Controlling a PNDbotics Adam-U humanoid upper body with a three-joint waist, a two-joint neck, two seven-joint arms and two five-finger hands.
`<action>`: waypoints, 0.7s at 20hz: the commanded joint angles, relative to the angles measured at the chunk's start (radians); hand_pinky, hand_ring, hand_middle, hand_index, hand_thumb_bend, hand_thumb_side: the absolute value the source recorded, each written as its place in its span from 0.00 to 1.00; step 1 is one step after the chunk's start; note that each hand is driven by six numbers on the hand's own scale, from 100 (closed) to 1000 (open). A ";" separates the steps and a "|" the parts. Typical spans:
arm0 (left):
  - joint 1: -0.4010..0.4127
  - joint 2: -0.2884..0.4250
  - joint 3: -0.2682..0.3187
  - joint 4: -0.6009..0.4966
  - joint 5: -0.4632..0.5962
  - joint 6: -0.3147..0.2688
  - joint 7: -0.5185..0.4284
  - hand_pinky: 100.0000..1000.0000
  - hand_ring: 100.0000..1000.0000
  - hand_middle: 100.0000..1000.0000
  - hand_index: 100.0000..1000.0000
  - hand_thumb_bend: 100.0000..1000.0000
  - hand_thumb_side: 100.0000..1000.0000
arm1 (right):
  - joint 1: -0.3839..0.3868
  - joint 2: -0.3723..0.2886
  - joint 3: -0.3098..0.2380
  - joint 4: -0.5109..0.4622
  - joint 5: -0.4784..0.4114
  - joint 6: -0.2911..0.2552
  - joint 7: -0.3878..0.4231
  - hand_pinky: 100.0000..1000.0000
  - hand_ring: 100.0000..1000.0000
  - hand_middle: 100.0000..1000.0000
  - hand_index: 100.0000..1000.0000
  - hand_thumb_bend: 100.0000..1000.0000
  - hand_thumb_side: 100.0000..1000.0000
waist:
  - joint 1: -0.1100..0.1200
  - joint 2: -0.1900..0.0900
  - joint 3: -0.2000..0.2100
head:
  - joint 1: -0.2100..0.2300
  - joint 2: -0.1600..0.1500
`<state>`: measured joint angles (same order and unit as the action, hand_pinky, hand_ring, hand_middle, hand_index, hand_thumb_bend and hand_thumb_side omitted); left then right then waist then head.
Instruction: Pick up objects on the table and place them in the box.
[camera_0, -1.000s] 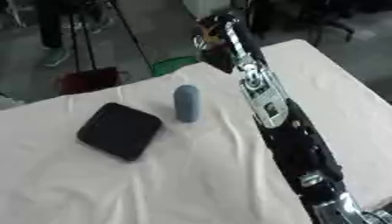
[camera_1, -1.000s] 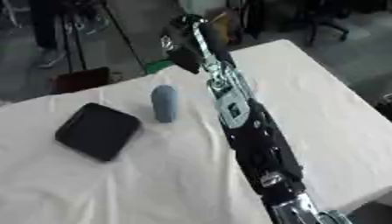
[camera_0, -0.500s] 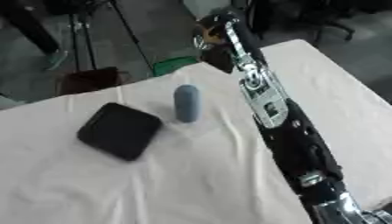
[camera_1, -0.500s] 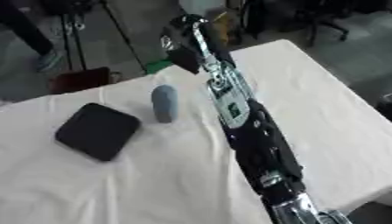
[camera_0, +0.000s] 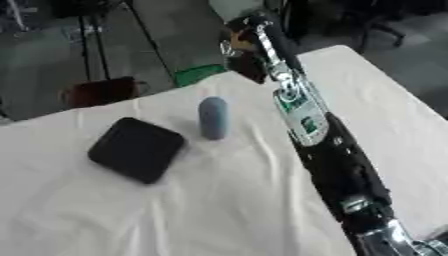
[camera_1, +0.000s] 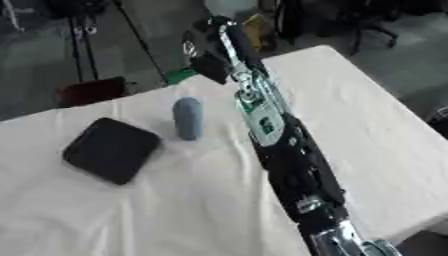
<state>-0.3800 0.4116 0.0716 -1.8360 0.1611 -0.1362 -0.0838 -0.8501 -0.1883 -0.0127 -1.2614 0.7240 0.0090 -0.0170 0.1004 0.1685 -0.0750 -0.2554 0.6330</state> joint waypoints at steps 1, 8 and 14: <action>-0.015 0.025 0.007 -0.011 -0.005 0.001 -0.007 0.68 0.61 0.78 0.87 0.66 0.72 | -0.052 0.011 -0.009 0.063 0.079 0.026 0.043 0.76 0.74 0.72 0.79 0.12 0.55 | -0.006 -0.015 0.003 | -0.005 -0.003; -0.013 0.022 0.003 -0.008 -0.005 0.003 -0.017 0.68 0.61 0.78 0.87 0.65 0.72 | -0.115 0.079 -0.016 0.273 0.294 0.049 0.207 0.91 0.91 0.86 0.93 0.34 0.58 | 0.000 -0.020 0.008 | -0.012 -0.002; -0.011 0.021 -0.001 -0.007 -0.003 0.002 -0.022 0.68 0.61 0.78 0.87 0.65 0.72 | -0.168 0.148 -0.016 0.422 0.633 0.063 0.385 0.98 1.00 0.97 1.00 0.48 0.56 | 0.006 -0.028 0.010 | -0.025 -0.001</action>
<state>-0.3801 0.4116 0.0670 -1.8354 0.1584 -0.1338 -0.1025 -0.9881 -0.0490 -0.0277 -0.8504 1.2885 0.0710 0.3402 0.1088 0.1611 -0.0671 -0.2763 0.6330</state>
